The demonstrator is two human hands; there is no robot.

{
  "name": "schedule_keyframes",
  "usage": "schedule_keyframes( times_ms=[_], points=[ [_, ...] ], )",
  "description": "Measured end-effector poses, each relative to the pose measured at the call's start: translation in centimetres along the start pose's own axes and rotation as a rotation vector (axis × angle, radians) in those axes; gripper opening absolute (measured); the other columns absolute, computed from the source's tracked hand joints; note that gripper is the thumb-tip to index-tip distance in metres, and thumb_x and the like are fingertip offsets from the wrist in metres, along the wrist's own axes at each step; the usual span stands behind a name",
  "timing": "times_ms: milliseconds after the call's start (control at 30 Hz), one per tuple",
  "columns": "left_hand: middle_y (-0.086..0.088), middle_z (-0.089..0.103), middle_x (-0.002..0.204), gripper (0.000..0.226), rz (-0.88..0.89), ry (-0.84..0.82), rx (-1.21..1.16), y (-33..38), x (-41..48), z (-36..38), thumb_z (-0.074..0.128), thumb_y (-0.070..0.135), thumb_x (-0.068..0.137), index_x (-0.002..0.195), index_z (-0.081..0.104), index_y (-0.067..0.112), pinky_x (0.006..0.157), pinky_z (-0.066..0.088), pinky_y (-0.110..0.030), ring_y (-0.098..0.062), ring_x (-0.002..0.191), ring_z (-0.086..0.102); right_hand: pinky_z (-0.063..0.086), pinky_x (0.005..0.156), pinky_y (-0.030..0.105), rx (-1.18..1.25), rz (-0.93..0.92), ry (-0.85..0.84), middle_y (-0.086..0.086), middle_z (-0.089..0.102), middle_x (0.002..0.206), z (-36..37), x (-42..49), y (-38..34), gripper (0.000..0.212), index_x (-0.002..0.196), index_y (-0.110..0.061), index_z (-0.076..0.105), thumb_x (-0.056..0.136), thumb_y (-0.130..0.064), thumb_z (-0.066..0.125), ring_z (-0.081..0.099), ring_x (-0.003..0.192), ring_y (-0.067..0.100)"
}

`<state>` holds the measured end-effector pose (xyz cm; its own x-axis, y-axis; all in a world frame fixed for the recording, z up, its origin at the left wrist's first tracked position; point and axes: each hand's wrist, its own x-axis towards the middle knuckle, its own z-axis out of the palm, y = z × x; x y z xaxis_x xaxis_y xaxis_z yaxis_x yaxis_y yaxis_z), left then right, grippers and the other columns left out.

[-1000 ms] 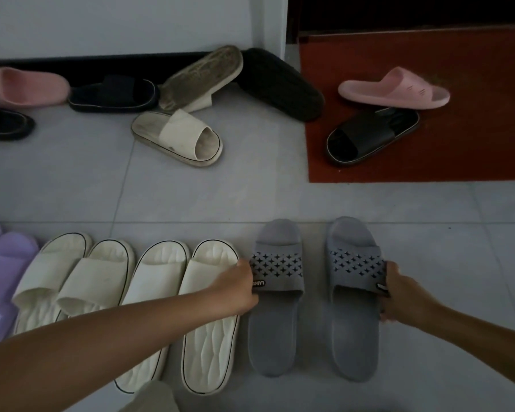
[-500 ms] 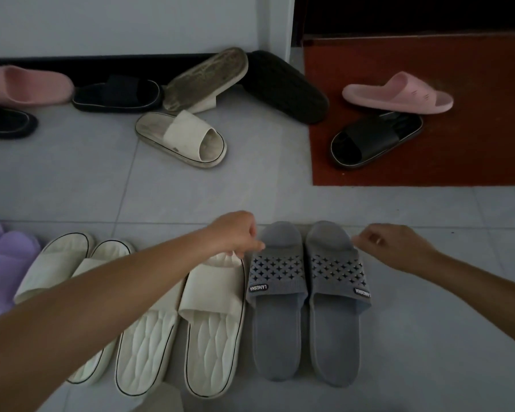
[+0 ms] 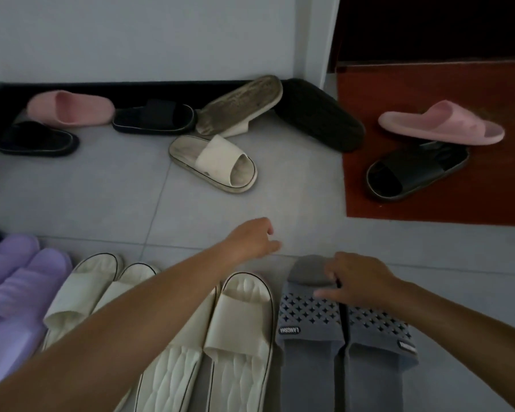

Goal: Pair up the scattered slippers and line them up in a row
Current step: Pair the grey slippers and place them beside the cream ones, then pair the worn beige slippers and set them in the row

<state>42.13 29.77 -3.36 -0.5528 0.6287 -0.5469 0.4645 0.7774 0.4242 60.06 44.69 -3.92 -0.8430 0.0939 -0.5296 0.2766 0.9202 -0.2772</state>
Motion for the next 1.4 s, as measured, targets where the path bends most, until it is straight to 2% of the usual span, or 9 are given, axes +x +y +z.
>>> schedule_keyframes(
  times_ms=[233, 433, 633, 733, 800, 933, 1133, 1300, 1400],
  points=[
    [-0.017, 0.038, 0.133, 0.065, -0.192, 0.487, -0.05, -3.6, 7.3, -5.8, 0.066, 0.029, 0.079, 0.131, 0.036, 0.004, 0.095, 0.041, -0.043, -0.036, 0.122, 0.043, 0.046, 0.088, 0.031, 0.278, 0.124, 0.103, -0.011, 0.05, 0.1, -1.1, 5.5, -2.1, 0.038, 0.101, -0.032, 0.054, 0.084, -0.064, 0.043, 0.051, 0.092, 0.009],
    [-0.015, 0.004, 0.157, 0.117, -0.287, 0.55, 0.052, -6.8, 10.9, -6.4, 0.075, 0.046, 0.071, 0.147, -0.001, 0.001, 0.116, 0.02, -0.041, -0.028, 0.146, 0.002, 0.04, 0.078, 0.021, 0.406, 0.111, 0.123, -0.018, 0.044, 0.099, 0.2, 6.4, -3.5, 0.035, 0.107, -0.036, 0.052, 0.083, -0.061, 0.046, 0.049, 0.086, 0.002],
    [-0.014, 0.051, 0.126, 0.081, -0.291, 0.711, -0.02, -4.8, 11.5, -7.1, 0.065, 0.053, 0.074, 0.132, 0.036, 0.006, 0.09, 0.042, -0.044, -0.034, 0.114, 0.051, 0.044, 0.076, 0.019, 0.505, 0.161, 0.208, -0.015, 0.05, 0.104, 0.1, 5.8, -3.7, 0.03, 0.111, -0.035, 0.052, 0.086, -0.052, 0.051, 0.053, 0.084, 0.0],
    [-0.005, 0.062, 0.102, 0.042, -0.106, 0.616, -0.11, -2.6, 10.9, -6.2, 0.049, 0.053, 0.085, 0.104, 0.05, 0.015, 0.079, 0.046, -0.038, -0.029, 0.095, 0.06, 0.049, 0.078, 0.023, 0.554, 0.208, 0.346, -0.011, 0.051, 0.114, -0.7, 6.5, -3.7, 0.034, 0.118, -0.032, 0.051, 0.088, -0.048, 0.051, 0.054, 0.084, 0.001],
    [-0.005, 0.06, 0.103, 0.029, -0.052, 0.644, -0.106, -2.5, 11.0, -6.8, 0.049, 0.041, 0.088, 0.101, 0.053, 0.016, 0.077, 0.046, -0.036, -0.026, 0.094, 0.059, 0.045, 0.083, 0.022, 0.483, 0.202, 0.467, -0.007, 0.046, 0.125, -1.4, 7.3, -3.3, 0.042, 0.126, -0.029, 0.047, 0.088, -0.046, 0.052, 0.053, 0.098, 0.006],
    [-0.01, 0.051, 0.125, 0.041, -0.069, 0.661, -0.079, -3.8, 12.2, -8.2, 0.053, 0.029, 0.088, 0.125, 0.049, 0.012, 0.089, 0.043, -0.039, -0.028, 0.114, 0.048, 0.041, 0.099, 0.033, 0.348, 0.197, 0.62, 0.003, 0.035, 0.137, -3.9, 9.7, -3.3, 0.056, 0.134, -0.025, 0.039, 0.084, -0.044, 0.059, 0.04, 0.125, 0.021],
    [-0.011, 0.042, 0.136, 0.051, -0.041, 0.584, 0.03, -3.9, 15.2, -7.0, 0.057, 0.028, 0.088, 0.133, 0.041, 0.01, 0.093, 0.041, -0.042, -0.031, 0.123, 0.04, 0.028, 0.109, 0.045, 0.102, 0.227, 0.503, 0.003, 0.009, 0.153, -7.5, 15.0, -2.2, 0.085, 0.144, -0.038, 0.009, 0.079, -0.047, 0.062, 0.016, 0.139, 0.029],
    [-0.011, 0.044, 0.132, 0.053, -0.001, 0.701, 0.141, -4.1, 18.0, -8.8, 0.062, 0.029, 0.083, 0.127, 0.041, 0.008, 0.09, 0.041, -0.041, -0.03, 0.122, 0.04, 0.028, 0.107, 0.046, 0.018, 0.181, 0.353, 0.0, 0.023, 0.148, -7.2, 18.1, -1.9, 0.092, 0.143, -0.038, 0.008, 0.073, -0.047, 0.068, 0.027, 0.134, 0.026],
    [-0.01, 0.04, 0.139, 0.064, -0.011, 0.725, 0.177, -5.0, 19.9, -10.4, 0.064, 0.03, 0.08, 0.133, 0.036, 0.009, 0.099, 0.037, -0.038, -0.028, 0.128, 0.037, 0.026, 0.108, 0.044, 0.057, 0.15, 0.34, -0.006, 0.03, 0.146, -6.6, 18.7, -1.1, 0.088, 0.142, -0.04, 0.011, 0.074, -0.049, 0.066, 0.03, 0.133, 0.021]
  ],
)
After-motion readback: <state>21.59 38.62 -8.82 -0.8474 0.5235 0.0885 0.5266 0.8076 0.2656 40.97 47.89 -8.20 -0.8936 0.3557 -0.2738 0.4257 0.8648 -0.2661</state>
